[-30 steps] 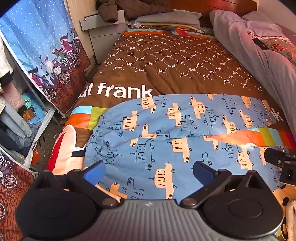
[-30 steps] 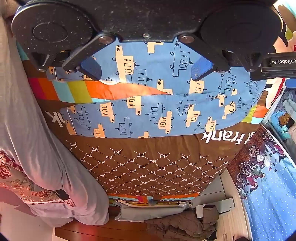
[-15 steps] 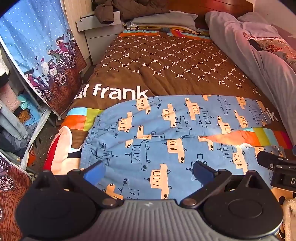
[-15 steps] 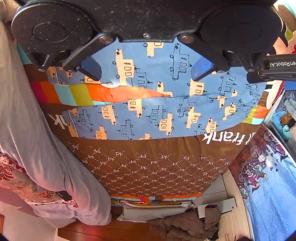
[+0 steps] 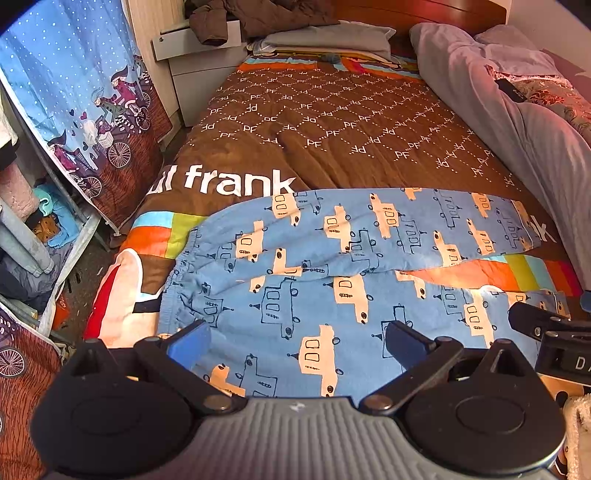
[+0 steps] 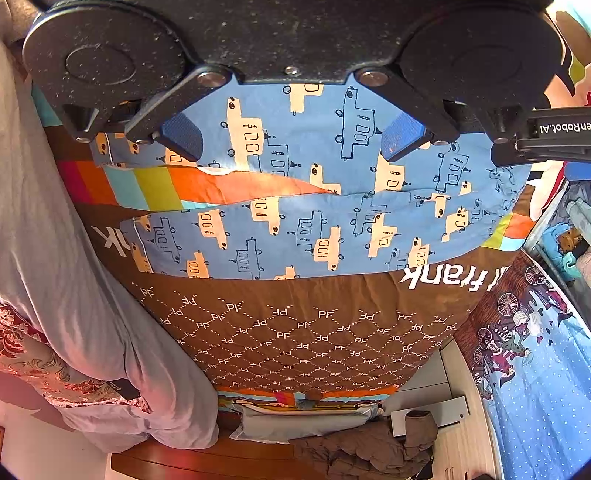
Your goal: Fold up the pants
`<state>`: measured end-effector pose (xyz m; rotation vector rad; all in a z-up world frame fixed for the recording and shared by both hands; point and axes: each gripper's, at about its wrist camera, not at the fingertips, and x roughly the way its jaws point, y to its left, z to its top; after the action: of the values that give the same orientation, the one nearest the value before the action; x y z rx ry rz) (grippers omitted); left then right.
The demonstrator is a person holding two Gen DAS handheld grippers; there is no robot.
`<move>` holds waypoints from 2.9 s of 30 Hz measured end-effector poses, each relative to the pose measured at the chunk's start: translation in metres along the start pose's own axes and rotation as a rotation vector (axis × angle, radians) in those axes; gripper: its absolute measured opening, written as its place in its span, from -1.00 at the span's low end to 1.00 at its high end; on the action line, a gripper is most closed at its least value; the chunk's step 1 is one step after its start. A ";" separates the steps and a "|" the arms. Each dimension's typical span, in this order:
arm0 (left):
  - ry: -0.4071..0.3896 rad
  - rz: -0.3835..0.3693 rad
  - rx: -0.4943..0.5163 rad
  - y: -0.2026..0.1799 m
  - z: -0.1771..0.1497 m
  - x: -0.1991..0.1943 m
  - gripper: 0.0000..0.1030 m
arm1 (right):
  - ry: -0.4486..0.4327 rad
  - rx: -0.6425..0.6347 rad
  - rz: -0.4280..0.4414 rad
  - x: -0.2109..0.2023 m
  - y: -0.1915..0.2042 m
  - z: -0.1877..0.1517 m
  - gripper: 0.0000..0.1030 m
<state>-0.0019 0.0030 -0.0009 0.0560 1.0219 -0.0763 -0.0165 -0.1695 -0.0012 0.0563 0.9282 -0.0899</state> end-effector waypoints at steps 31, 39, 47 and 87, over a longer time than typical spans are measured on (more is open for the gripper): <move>0.004 -0.002 0.000 -0.009 0.000 0.005 0.99 | 0.006 -0.001 0.007 0.008 -0.005 0.002 0.99; 0.005 0.004 -0.003 -0.011 0.003 0.008 0.99 | 0.004 0.001 0.013 0.013 -0.007 0.002 0.99; 0.015 0.004 -0.005 -0.015 0.004 0.013 0.99 | 0.008 0.005 0.015 0.016 -0.010 0.004 0.99; -0.037 -0.044 0.324 0.079 0.119 0.187 0.99 | 0.041 -0.319 0.353 0.188 -0.016 0.112 0.99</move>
<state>0.2035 0.0645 -0.0977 0.3262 0.9663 -0.2822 0.1832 -0.2055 -0.0848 -0.0746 0.9516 0.3878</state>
